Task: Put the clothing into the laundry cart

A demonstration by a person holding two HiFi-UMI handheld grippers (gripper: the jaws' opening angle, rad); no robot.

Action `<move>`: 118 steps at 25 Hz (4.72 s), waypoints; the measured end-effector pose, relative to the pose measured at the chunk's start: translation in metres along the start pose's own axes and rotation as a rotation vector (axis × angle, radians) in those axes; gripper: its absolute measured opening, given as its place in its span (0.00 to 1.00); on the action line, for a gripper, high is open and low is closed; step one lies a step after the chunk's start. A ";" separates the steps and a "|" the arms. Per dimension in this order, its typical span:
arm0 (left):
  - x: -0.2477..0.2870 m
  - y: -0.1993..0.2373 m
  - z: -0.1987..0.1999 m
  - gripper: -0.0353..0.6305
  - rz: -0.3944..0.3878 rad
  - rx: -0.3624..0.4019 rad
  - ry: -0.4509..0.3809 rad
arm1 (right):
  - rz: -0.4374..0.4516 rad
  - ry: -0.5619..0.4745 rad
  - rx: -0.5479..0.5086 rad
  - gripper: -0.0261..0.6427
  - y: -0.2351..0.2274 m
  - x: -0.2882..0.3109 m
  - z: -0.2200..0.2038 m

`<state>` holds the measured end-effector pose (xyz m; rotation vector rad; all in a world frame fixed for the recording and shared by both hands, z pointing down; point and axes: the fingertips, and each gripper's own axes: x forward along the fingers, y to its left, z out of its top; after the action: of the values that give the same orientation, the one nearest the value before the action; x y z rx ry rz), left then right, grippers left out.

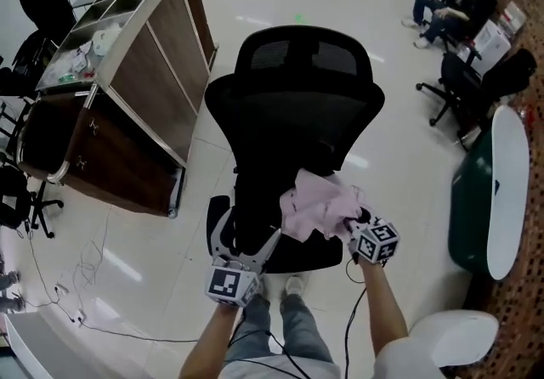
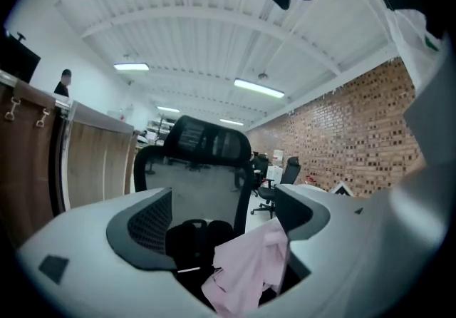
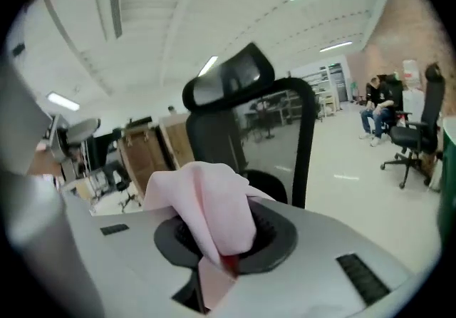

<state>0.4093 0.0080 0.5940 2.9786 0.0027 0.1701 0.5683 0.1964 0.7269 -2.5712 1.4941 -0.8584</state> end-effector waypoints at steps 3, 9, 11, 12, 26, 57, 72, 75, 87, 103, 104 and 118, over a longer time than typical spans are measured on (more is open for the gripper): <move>-0.011 -0.007 0.031 0.70 -0.011 0.028 -0.024 | -0.031 -0.204 0.131 0.18 0.004 -0.054 0.054; -0.042 -0.009 0.074 0.70 0.004 0.050 -0.085 | -0.141 -0.454 0.240 0.17 -0.002 -0.156 0.101; -0.049 -0.012 0.091 0.70 0.005 0.047 -0.111 | -0.172 -0.577 0.314 0.17 -0.018 -0.195 0.101; -0.050 -0.015 0.098 0.70 0.002 0.050 -0.124 | -0.188 -0.636 0.348 0.17 -0.030 -0.214 0.098; -0.054 -0.059 0.146 0.70 -0.045 0.068 -0.243 | -0.042 -0.965 0.124 0.17 0.012 -0.358 0.200; -0.229 0.004 0.212 0.70 0.463 0.158 -0.302 | 0.716 -0.847 0.018 0.17 0.275 -0.224 0.352; -0.431 0.120 0.198 0.70 0.810 0.181 -0.332 | 1.014 -0.760 0.040 0.17 0.500 -0.123 0.339; -0.461 0.146 0.202 0.70 0.830 0.183 -0.353 | 1.099 -0.746 0.048 0.17 0.552 -0.110 0.339; -0.524 0.239 0.216 0.70 0.884 0.144 -0.351 | 1.070 -0.732 -0.063 0.17 0.685 -0.029 0.365; -0.455 0.442 0.246 0.70 0.961 0.176 -0.296 | 1.043 -0.670 -0.049 0.18 0.768 0.215 0.465; -0.453 0.454 0.244 0.70 0.974 0.180 -0.288 | 0.999 -0.611 -0.071 0.19 0.773 0.242 0.461; -0.391 0.574 0.235 0.70 0.911 0.129 -0.263 | 0.730 -0.046 -0.486 0.70 0.742 0.440 0.333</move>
<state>0.0433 -0.5998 0.4093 2.8445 -1.4037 -0.1297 0.3113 -0.6335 0.4107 -1.9440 2.6077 -0.3636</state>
